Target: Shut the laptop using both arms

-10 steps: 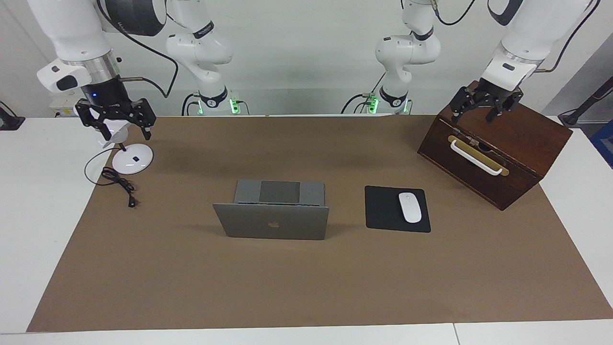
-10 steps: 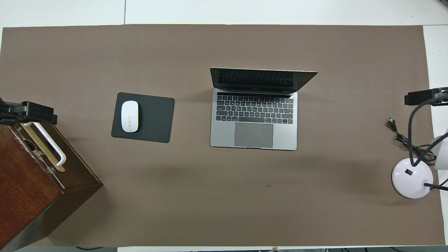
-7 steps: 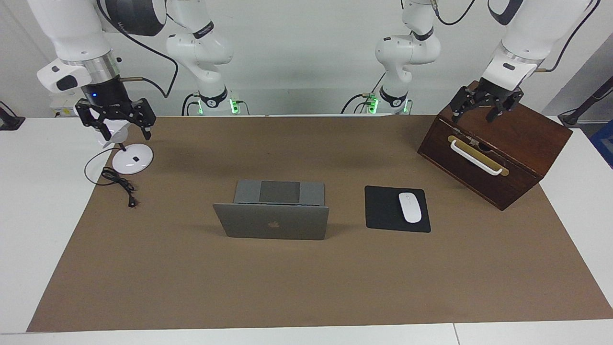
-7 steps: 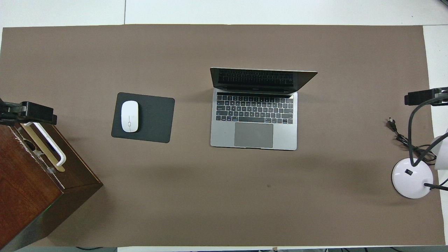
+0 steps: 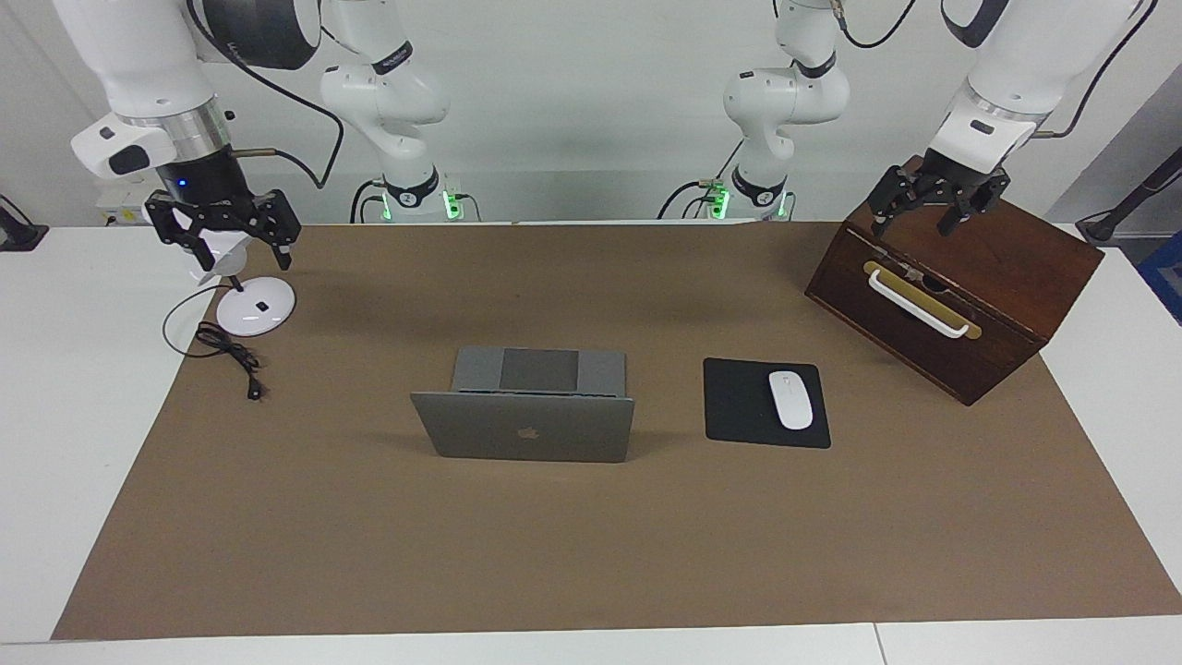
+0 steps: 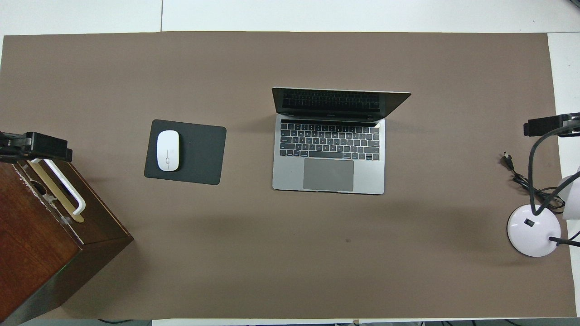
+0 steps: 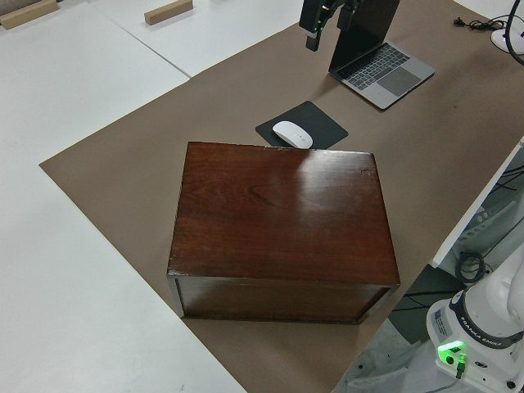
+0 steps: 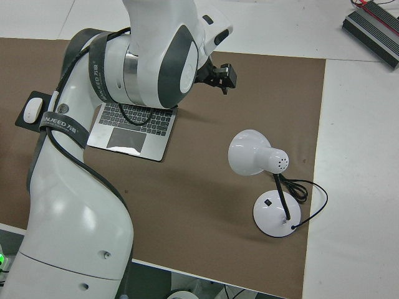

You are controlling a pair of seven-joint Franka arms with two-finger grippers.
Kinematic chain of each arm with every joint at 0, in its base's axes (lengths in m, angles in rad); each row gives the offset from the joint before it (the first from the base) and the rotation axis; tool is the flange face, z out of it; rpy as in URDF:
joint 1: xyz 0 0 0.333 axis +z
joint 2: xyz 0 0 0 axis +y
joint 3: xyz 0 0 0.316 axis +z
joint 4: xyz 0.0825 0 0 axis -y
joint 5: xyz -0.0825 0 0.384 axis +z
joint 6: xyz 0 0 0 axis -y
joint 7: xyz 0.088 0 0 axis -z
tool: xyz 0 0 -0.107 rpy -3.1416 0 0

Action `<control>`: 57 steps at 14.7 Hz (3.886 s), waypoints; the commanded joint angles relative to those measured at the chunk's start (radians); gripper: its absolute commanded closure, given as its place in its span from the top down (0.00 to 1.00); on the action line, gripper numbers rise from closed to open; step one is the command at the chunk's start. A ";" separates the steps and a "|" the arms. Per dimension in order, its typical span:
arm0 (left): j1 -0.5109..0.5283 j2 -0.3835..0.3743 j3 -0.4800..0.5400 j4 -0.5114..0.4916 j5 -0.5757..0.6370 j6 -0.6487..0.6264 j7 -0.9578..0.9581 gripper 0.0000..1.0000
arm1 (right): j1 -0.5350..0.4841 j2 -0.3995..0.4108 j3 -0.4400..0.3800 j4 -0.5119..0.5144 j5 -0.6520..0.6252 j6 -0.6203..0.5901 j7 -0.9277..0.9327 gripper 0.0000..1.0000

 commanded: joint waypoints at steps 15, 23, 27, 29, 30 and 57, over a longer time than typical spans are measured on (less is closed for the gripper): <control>-0.010 -0.022 0.012 -0.019 -0.004 0.005 0.002 0.90 | -0.007 0.120 0.005 0.130 -0.005 0.073 -0.015 0.00; -0.010 -0.022 0.009 -0.018 -0.005 0.019 0.002 0.00 | -0.003 0.286 0.008 0.284 -0.008 0.124 -0.015 0.00; -0.012 -0.022 0.009 -0.025 -0.032 0.062 -0.003 0.00 | 0.083 0.434 0.004 0.445 -0.046 0.097 0.067 0.00; -0.012 -0.022 0.009 -0.039 -0.060 0.103 -0.003 0.00 | 0.147 0.497 0.004 0.523 -0.071 0.071 0.130 0.00; -0.019 -0.022 0.009 -0.048 -0.072 0.138 -0.004 0.00 | 0.180 0.521 0.002 0.547 -0.082 0.066 0.152 0.00; -0.571 -0.047 0.007 -0.846 -0.237 1.525 -0.035 0.00 | 0.471 0.772 0.018 0.788 -0.192 0.183 0.536 0.00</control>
